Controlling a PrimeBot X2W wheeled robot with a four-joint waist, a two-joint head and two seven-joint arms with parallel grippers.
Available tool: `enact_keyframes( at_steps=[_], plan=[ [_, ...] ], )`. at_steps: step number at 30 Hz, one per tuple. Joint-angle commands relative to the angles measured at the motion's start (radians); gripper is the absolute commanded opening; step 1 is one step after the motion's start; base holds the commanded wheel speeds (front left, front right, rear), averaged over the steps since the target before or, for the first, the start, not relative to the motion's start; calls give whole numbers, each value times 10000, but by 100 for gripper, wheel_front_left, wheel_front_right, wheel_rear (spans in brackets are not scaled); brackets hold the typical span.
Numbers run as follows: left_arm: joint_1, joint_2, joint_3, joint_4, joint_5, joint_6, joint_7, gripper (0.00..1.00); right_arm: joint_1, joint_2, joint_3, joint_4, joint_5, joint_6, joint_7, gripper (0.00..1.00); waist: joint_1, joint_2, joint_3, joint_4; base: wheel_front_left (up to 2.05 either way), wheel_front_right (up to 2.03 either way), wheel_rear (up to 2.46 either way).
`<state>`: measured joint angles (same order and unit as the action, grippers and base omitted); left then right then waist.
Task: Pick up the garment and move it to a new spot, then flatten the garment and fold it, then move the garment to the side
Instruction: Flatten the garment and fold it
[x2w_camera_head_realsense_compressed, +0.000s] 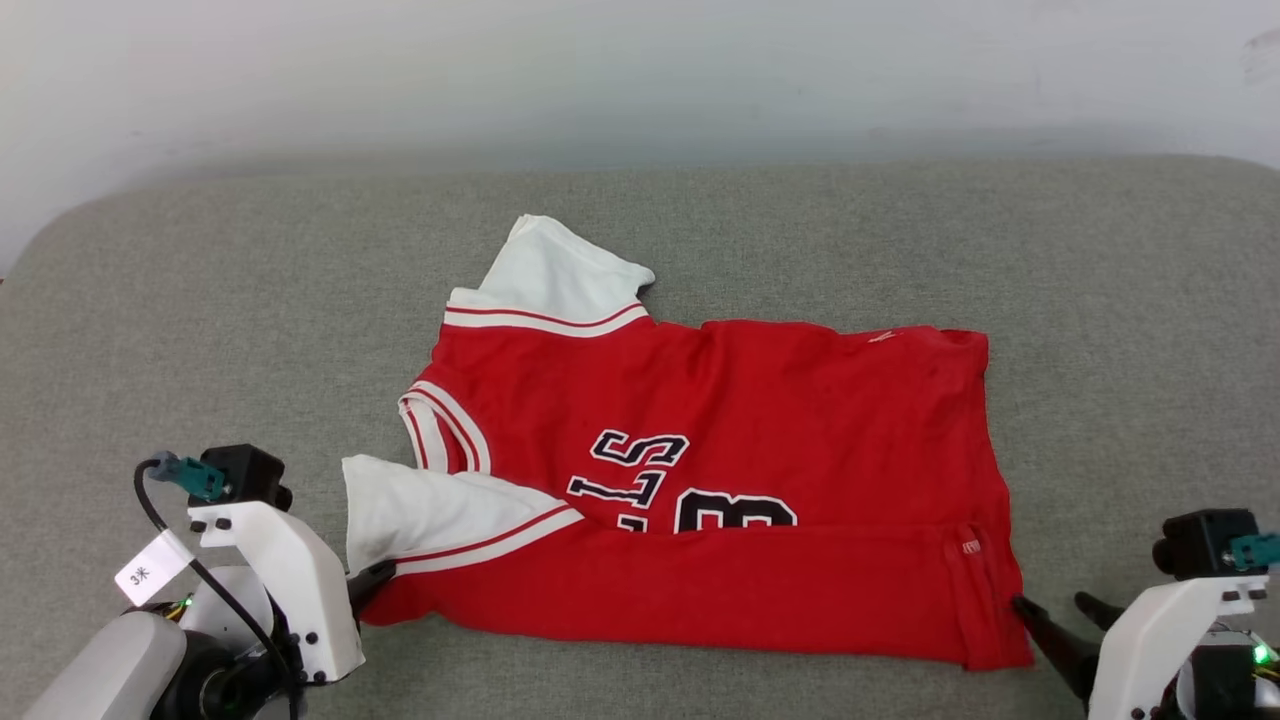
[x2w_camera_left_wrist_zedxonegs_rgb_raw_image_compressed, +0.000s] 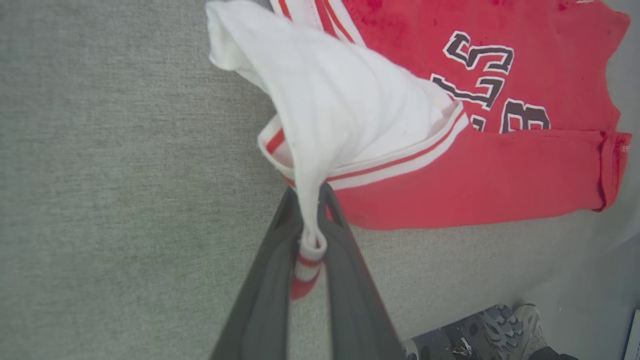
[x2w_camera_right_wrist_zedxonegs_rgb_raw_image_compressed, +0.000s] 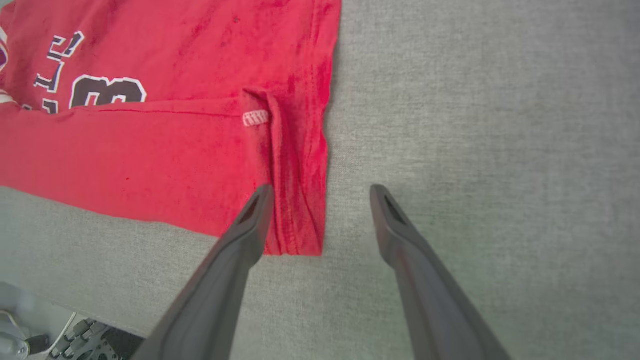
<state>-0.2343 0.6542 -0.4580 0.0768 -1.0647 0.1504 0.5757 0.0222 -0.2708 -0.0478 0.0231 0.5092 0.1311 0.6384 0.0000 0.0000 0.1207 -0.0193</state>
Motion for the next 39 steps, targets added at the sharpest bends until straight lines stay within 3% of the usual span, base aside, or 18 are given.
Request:
enact_keyframes(
  at_steps=[1,6,14,15,16,17,28,39],
  plan=[
    [-95,40,18,-91,74,54,-14,0,-137,-53,114,-71,28,-9,148,100,0,0,128,56,0,0,0],
    [-225,-22,-29,-330,155,77,-83,0,-403,63,681,260,88,-9,523,100,0,0,509,187,0,0,0],
    [-158,-163,-50,-385,101,134,-127,0,-583,391,1624,1907,657,-4,966,100,0,0,842,246,0,0,0],
    [-108,-155,-38,-396,87,146,-152,0,-586,419,1737,1989,760,-3,996,44,0,0,841,226,0,0,0],
    [-51,-148,-21,-410,95,136,-208,0,-610,426,1831,2038,870,8,986,5,0,0,809,203,0,0,0],
    [15,-140,-7,-420,107,131,-257,0,-675,408,1869,2040,940,8,935,0,0,0,770,178,0,0,0],
    [1135,-29,-41,-483,-109,62,-588,0,-502,-170,1793,1326,1107,-9,475,0,0,0,-490,64,0,0,0],
    [3208,556,293,-1121,-655,776,-598,0,873,-203,1849,825,1240,-9,684,0,0,0,-1561,192,0,0,0]
  ],
)
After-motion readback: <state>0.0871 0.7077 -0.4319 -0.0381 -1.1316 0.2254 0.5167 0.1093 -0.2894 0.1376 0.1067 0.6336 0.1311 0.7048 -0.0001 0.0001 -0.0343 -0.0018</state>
